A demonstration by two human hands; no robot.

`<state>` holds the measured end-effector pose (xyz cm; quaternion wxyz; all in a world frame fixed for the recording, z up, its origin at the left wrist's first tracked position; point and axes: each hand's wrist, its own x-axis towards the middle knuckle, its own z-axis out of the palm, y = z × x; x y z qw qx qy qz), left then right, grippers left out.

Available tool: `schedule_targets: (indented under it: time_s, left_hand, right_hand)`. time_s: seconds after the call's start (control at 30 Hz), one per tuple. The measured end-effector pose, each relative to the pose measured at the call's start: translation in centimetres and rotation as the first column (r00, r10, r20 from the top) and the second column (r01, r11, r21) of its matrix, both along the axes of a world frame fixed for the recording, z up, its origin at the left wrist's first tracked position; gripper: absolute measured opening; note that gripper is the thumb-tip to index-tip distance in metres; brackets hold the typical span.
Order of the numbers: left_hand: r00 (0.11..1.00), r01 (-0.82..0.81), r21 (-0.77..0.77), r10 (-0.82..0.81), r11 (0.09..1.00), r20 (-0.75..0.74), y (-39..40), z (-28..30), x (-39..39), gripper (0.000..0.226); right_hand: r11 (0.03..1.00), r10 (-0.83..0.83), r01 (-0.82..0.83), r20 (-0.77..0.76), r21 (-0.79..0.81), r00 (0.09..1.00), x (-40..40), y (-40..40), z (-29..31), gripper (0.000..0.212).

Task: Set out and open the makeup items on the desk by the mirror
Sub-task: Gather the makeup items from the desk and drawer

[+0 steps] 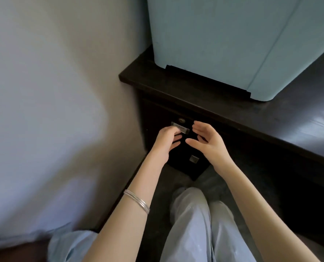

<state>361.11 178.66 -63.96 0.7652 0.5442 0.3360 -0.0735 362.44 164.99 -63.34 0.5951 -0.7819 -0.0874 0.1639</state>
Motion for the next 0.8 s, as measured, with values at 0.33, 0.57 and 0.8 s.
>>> schedule_targets:
  time_s: [0.33, 0.57, 0.8]
  left_hand:
    - [0.983, -0.084, -0.194, 0.05, 0.978, -0.174, 0.0, -6.6, 6.8, 0.027]
    - [0.973, -0.178, -0.398, 0.101, 0.9, -0.207, -0.4, -6.4, 7.4, 0.024]
    - [0.956, -0.185, -0.247, 0.116, 0.951, -0.271, -1.0, -5.7, 6.2, 0.023]
  right_hand:
    - [0.998, -0.056, 0.053, -0.147, -0.03, 0.987, 5.1, 2.0, -7.3, 0.063]
    - [0.998, -0.059, 0.057, -0.181, -0.016, 0.982, 5.8, 2.4, -7.7, 0.064]
    - [0.999, -0.046, 0.039, -0.183, -0.038, 0.982, 4.0, 2.4, -6.5, 0.058]
